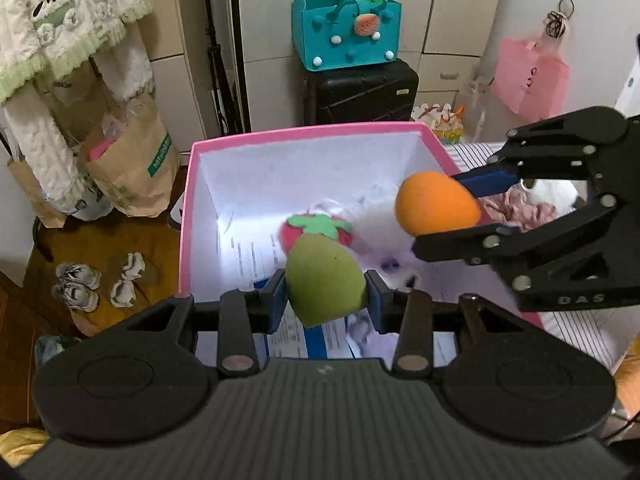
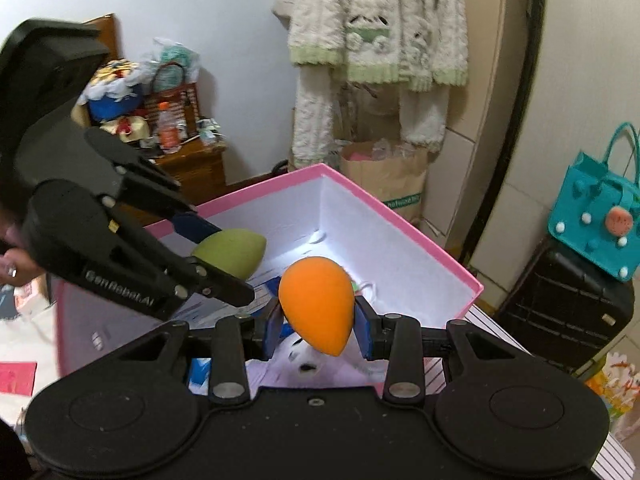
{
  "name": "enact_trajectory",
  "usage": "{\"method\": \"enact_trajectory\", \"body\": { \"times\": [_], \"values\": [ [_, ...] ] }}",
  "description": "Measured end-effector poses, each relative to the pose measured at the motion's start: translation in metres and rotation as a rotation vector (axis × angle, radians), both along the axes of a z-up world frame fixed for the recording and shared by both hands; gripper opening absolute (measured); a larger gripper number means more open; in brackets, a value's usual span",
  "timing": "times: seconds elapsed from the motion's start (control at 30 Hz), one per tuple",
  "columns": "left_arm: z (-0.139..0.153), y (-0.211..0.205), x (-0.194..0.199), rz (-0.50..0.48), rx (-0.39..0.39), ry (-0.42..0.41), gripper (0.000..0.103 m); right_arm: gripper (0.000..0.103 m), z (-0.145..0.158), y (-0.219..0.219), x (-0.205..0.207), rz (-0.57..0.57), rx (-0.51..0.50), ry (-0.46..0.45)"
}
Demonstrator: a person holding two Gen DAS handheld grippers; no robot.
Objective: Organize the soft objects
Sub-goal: 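Open both grippers to drop the green and orange sponges into the box, then withdraw both open grippers from above the box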
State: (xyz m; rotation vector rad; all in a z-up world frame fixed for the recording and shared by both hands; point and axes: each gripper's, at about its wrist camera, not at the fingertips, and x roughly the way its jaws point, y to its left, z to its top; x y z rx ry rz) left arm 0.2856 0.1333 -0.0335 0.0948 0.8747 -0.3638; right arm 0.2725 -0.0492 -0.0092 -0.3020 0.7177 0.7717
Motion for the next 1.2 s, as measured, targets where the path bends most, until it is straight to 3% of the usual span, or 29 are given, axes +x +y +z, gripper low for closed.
{"method": "enact_trajectory", "body": {
  "times": [0.2, 0.47, 0.63, 0.97, 1.2],
  "values": [
    [-0.007, 0.0, 0.022, 0.028, -0.001, -0.003, 0.04, 0.044, -0.012, 0.013, 0.034, -0.04, -0.039, 0.048],
    [-0.015, 0.001, 0.035, 0.067, -0.018, 0.02, 0.042, 0.048, -0.023, 0.017, 0.042, -0.09, -0.102, -0.018],
    [-0.008, 0.001, 0.028, 0.074, -0.026, 0.001, 0.045, 0.056, -0.012, 0.002, 0.036, -0.115, -0.05, -0.025],
    [0.016, 0.007, -0.016, 0.095, -0.017, -0.059, 0.056, 0.056, 0.006, -0.032, 0.008, -0.132, 0.097, 0.058],
    [0.038, 0.004, -0.057, 0.053, 0.001, -0.086, 0.061, 0.058, 0.021, -0.047, -0.029, -0.104, 0.136, 0.079]
  ]
}}
